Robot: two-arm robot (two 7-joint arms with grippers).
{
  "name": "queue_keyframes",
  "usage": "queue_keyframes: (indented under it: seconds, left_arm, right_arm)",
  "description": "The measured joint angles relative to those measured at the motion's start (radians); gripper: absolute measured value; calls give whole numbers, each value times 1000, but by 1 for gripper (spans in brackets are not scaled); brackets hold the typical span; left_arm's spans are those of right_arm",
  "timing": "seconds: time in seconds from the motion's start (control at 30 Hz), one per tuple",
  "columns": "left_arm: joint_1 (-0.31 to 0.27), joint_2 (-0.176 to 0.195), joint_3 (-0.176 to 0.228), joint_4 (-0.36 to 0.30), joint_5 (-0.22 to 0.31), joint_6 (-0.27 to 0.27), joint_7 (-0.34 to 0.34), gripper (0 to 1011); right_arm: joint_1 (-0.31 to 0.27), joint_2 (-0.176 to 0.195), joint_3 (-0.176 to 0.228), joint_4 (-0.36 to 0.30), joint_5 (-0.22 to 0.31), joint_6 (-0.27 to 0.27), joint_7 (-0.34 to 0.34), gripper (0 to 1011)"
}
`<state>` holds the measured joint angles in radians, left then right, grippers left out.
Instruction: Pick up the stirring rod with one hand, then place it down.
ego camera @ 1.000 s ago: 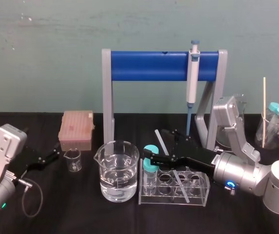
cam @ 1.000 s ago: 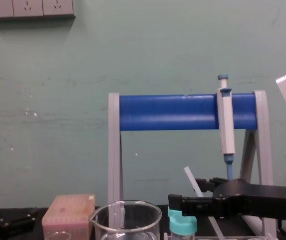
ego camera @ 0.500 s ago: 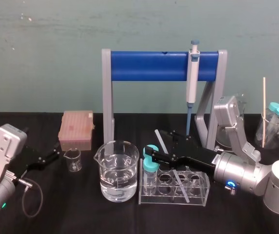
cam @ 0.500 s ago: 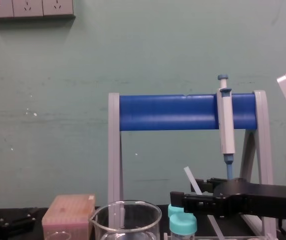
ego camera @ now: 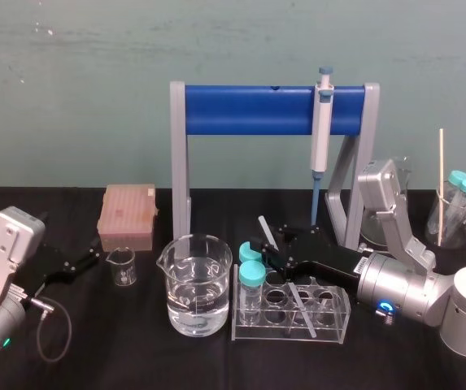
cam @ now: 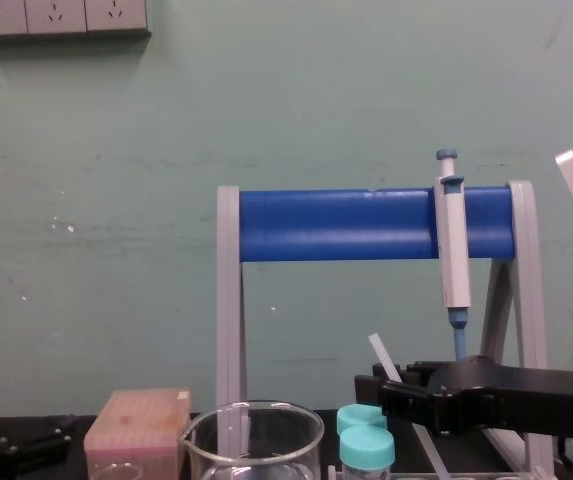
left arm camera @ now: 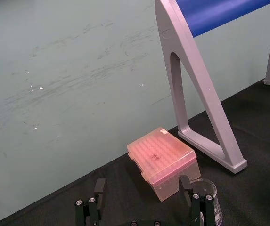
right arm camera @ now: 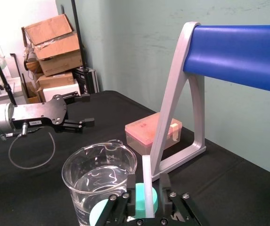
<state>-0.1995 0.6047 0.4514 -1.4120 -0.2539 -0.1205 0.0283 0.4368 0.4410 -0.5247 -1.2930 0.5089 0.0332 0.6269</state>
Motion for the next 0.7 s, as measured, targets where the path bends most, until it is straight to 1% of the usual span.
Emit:
queue_keyframes:
  seconds: [0.07, 0.1, 0.17, 0.3, 0.53, 0.6, 0.7]
  left_arm:
    - [0, 0, 0, 0, 0, 0, 0, 1000]
    - [0, 0, 0, 0, 0, 0, 0, 1000]
    - [0, 0, 0, 0, 0, 0, 0, 1000]
    - [0, 0, 0, 0, 0, 0, 0, 1000]
    - [0, 0, 0, 0, 0, 0, 0, 1000]
    - [0, 0, 0, 0, 0, 0, 0, 1000]
    - [0, 0, 0, 0, 0, 0, 0, 1000]
  right_arm:
    - [0, 0, 0, 0, 0, 0, 0, 264]
    - [0, 0, 0, 0, 0, 0, 0, 264]
    - [0, 0, 0, 0, 0, 0, 0, 190]
    - [0, 0, 0, 0, 0, 0, 0, 78]
    - [0, 0, 0, 0, 0, -3, 0, 78]
    - [-5, -3, 4, 0, -2, -27, -4, 77]
    - [-18, -8, 15, -2, -15, -79, -16, 77]
